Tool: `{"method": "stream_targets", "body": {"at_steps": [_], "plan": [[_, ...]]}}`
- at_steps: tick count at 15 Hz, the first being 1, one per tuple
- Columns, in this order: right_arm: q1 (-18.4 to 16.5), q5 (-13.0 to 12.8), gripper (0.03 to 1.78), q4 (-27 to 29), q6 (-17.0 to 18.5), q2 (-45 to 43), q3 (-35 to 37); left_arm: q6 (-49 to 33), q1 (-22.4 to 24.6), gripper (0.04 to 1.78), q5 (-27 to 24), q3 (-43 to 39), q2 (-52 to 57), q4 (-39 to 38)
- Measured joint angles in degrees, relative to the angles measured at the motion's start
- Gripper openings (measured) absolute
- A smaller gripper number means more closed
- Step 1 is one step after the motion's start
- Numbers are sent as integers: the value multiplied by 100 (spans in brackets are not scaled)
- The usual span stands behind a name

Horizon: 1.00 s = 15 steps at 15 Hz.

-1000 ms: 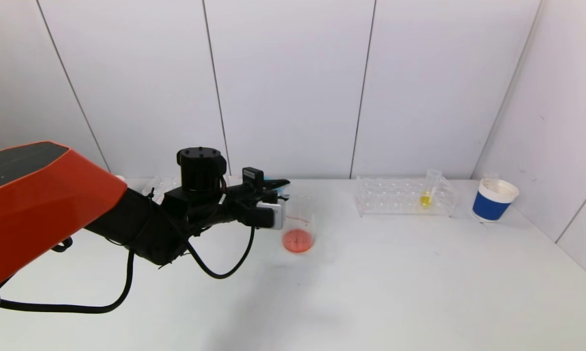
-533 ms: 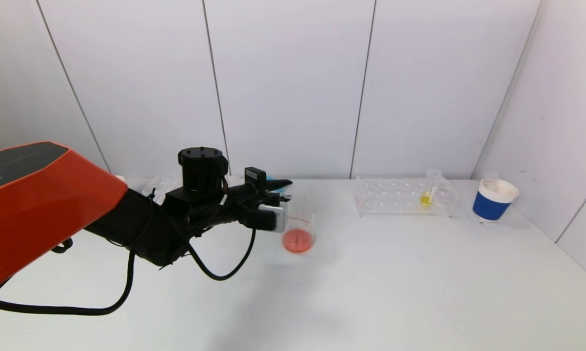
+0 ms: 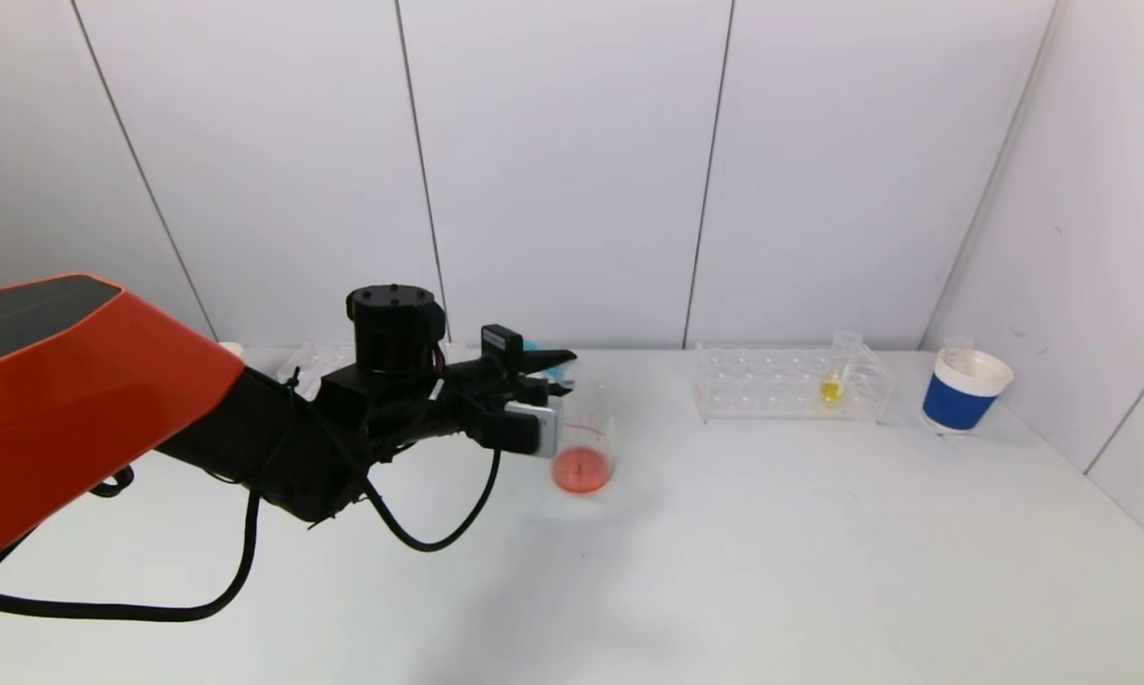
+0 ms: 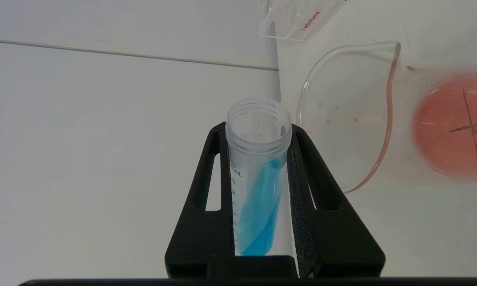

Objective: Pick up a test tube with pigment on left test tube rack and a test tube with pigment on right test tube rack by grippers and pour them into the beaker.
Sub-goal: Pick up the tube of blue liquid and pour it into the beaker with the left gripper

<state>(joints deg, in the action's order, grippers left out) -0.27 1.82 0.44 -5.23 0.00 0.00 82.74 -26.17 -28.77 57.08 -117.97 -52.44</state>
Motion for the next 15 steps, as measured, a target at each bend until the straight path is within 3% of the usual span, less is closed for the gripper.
{"method": "stream_targets", "body": {"at_steps": [15], "plan": [[0, 0, 177, 0, 2, 0, 0, 709, 24, 42, -6, -96, 28, -12]]}}
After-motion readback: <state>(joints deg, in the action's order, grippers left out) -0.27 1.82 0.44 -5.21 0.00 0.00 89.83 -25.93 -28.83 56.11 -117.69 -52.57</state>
